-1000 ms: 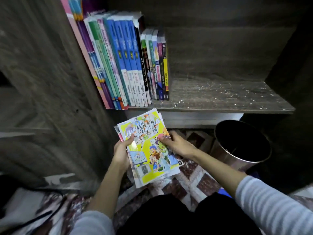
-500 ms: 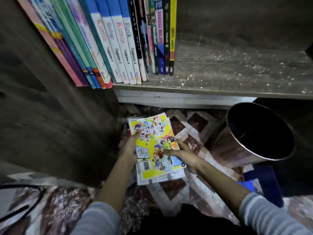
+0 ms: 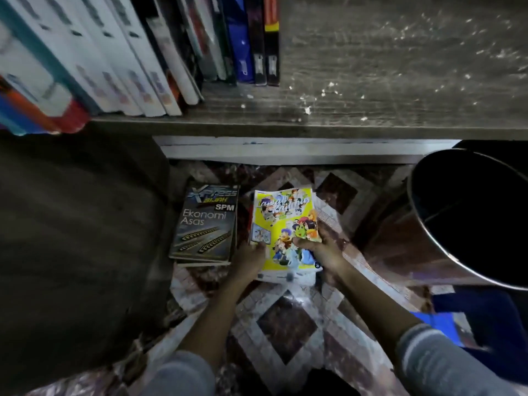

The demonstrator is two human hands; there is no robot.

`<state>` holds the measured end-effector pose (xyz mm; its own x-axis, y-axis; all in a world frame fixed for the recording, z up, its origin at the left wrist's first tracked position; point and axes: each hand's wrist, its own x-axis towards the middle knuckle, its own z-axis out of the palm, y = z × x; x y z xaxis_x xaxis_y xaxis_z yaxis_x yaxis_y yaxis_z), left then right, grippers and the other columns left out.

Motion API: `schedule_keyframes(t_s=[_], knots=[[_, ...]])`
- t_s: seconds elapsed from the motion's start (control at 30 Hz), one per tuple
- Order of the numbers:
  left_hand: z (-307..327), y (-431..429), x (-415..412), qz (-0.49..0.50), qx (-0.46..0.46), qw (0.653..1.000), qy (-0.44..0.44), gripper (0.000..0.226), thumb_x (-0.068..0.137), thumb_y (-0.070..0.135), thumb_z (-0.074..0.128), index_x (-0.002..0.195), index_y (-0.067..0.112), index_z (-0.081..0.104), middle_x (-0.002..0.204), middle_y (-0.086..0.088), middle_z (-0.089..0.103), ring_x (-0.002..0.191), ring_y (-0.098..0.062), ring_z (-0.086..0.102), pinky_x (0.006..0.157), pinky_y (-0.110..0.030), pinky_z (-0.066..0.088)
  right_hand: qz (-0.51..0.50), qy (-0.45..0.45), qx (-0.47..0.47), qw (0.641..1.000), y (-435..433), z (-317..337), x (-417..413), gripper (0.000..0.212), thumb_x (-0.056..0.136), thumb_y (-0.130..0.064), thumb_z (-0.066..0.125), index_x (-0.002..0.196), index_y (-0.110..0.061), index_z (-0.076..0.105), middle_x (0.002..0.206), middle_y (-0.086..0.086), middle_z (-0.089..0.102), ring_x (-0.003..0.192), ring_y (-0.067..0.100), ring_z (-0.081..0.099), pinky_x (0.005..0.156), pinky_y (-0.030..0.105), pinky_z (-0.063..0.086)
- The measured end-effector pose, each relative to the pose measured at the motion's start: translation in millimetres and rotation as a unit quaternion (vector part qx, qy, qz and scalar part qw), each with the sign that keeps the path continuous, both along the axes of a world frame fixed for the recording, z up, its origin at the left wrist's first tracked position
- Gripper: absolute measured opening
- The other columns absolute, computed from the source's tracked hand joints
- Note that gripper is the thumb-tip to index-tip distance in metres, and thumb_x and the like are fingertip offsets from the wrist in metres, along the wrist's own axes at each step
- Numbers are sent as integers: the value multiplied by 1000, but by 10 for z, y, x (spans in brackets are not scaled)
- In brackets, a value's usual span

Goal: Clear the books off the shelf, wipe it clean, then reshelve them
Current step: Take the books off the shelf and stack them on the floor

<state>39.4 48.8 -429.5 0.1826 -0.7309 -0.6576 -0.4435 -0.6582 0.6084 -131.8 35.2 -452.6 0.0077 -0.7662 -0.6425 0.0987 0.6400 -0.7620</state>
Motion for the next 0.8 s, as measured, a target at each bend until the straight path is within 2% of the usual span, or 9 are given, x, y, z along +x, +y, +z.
schedule_keyframes(t_s=[0.1, 0.17, 0.27, 0.33, 0.4, 0.5, 0.57, 0.67, 0.8], knots=[[-111, -179, -87, -4, 6, 999, -51, 47, 100, 32, 38, 129, -4, 47, 126, -25, 53, 110, -36, 55, 86, -37, 45, 21, 26, -20, 999, -217, 2, 85, 57, 78, -6, 75, 128, -7, 49, 121, -1, 61, 101, 18, 61, 78, 24, 54], [-179, -250, -104, 3, 27, 995, -94, 53, 101, 32, 35, 143, 1, 30, 134, -22, 48, 115, -36, 53, 85, -37, 44, 50, 59, -39, 996, -374, -9, 174, 54, 82, -4, 70, 129, -8, 44, 116, -7, 53, 92, 13, 55, 64, 12, 50], [-287, -314, -132, 41, 35, 992, -115, 55, 101, 27, 36, 147, 2, 18, 132, -23, 49, 110, -38, 55, 76, -40, 44, 113, 127, -51, 984, -567, -115, 327, 79, 79, -20, 76, 143, -8, 30, 130, 9, 56, 108, 26, 60, 90, 37, 53], [-302, -334, -123, 52, 40, 991, -116, 55, 100, 20, 39, 147, 2, 18, 131, -23, 51, 109, -38, 56, 77, -42, 46, 148, 169, -34, 974, -642, -161, 358, 84, 81, -23, 74, 144, -7, 21, 129, 14, 54, 111, 30, 57, 91, 46, 52], [-290, -328, -123, 32, 25, 992, -123, 60, 97, 10, 45, 148, 3, 15, 131, -22, 50, 108, -38, 56, 71, -40, 45, 163, 175, 9, 971, -650, -136, 364, 85, 86, -19, 67, 147, -8, 9, 135, 21, 45, 110, 33, 54, 76, 41, 56], [-222, -271, -110, 5, -29, 988, -152, 71, 89, 1, 55, 149, 5, 17, 135, -22, 48, 107, -39, 57, 71, -41, 51, 185, 212, 25, 959, -605, -132, 346, 85, 88, -19, 61, 150, -10, 3, 145, 25, 33, 101, 32, 52, 45, 25, 43], [-144, -223, -107, -20, -54, 982, -180, 67, 88, 1, 58, 146, 2, 24, 131, -23, 51, 106, -39, 59, 74, -43, 53, 199, 253, 20, 947, -570, -143, 328, 74, 88, -12, 57, 148, -5, 14, 132, 26, 46, 91, 30, 55, 45, 25, 38], [-22, -186, -98, -56, -64, 975, -206, 59, 91, 3, 56, 144, 1, 30, 131, -22, 52, 111, -37, 57, 78, -41, 51, 213, 265, 5, 941, -523, -27, 335, 43, 88, -4, 49, 130, 0, 40, 85, 14, 55, 61, 19, 47, 46, 27, 33], [94, -139, -98, -60, -88, 978, -182, 59, 92, 6, 54, 146, 7, 31, 126, -24, 56, 100, -40, 61, 72, -44, 53, 215, 275, -35, 936, -431, 182, 347, 49, 93, -6, 48, 141, -5, 37, 93, 11, 55, 58, 13, 45, 45, 22, 35]])
